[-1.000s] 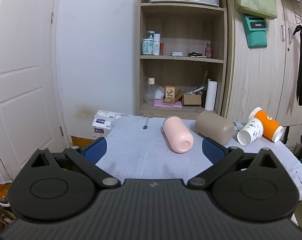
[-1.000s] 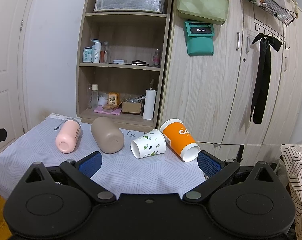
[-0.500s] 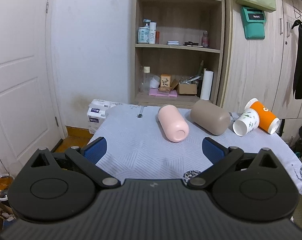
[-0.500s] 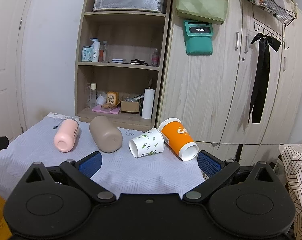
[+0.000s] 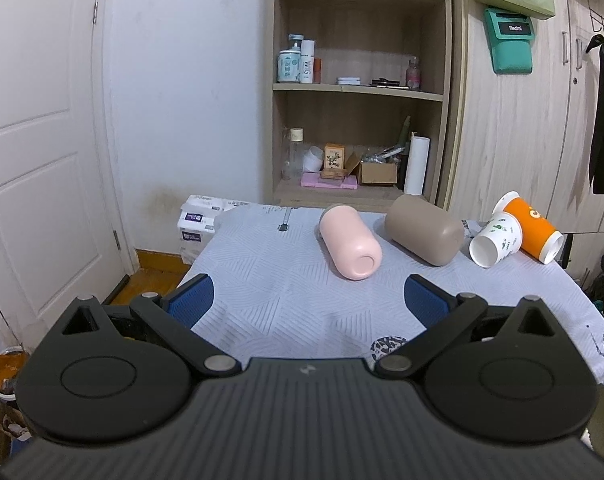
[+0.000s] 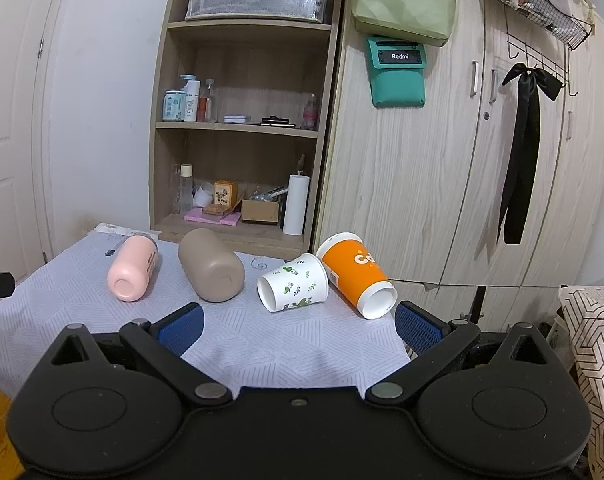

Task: Flip cup upright
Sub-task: 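Move the right gripper down over the lying taupe tumbler's body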

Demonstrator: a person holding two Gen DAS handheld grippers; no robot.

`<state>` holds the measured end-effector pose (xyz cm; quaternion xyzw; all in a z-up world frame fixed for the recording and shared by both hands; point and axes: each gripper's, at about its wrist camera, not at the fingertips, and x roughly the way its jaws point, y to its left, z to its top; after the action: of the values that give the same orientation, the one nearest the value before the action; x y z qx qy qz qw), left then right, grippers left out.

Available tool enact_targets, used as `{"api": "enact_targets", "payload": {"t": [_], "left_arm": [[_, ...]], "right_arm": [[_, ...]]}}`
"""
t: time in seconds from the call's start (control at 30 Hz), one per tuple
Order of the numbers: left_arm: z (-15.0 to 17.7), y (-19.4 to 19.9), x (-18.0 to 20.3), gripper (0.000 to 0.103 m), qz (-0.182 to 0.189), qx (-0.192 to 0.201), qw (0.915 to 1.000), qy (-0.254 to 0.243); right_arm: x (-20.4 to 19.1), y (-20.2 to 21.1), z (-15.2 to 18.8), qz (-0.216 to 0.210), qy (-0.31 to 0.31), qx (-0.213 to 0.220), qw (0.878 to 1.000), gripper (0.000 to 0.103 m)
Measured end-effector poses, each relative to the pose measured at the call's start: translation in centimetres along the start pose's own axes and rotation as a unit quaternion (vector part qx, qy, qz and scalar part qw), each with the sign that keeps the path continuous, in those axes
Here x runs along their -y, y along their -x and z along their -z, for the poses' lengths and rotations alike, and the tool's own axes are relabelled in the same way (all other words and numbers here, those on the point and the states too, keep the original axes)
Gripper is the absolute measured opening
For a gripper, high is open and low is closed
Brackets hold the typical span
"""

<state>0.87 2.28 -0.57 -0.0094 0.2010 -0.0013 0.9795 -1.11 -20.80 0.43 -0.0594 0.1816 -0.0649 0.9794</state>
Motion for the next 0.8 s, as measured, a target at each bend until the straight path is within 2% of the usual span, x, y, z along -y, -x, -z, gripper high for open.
{"api": "enact_targets", "payload": {"t": [0.1,0.23,0.4,0.57,0.7,0.8], "left_arm": [[-0.6,-0.1,0.0,0.103,0.003,-0.011,0.9999,0.006],[-2.0,-0.1,0.4,0.103,0.032,-0.013,0.9993,0.011],[-3.8,-2.1,1.6,0.103,0.053,-0.029,0.9981,0.013],[-5.1,-5.1,3.9,0.103,0.079,-0.048,0.9958,0.001],[-5.7,-7.4,5.1,0.103,0.085,-0.053,0.9949,0.008],[-5.9,-9.8,5.4,0.103,0.089,-0.071,0.993,0.029]], "right_arm": [[0.0,-0.2,0.0,0.0,0.003,-0.002,1.0,0.103],[0.0,-0.1,-0.1,-0.012,0.009,0.004,1.0,0.103],[0.0,-1.2,-0.6,-0.073,0.041,0.023,0.996,0.103],[0.2,-4.5,-1.7,-0.14,0.054,0.029,0.988,0.103],[-0.4,-8.0,-2.8,-0.183,0.067,0.011,0.981,0.103],[-1.3,-10.6,-3.5,-0.21,0.089,-0.003,0.974,0.103]]}}
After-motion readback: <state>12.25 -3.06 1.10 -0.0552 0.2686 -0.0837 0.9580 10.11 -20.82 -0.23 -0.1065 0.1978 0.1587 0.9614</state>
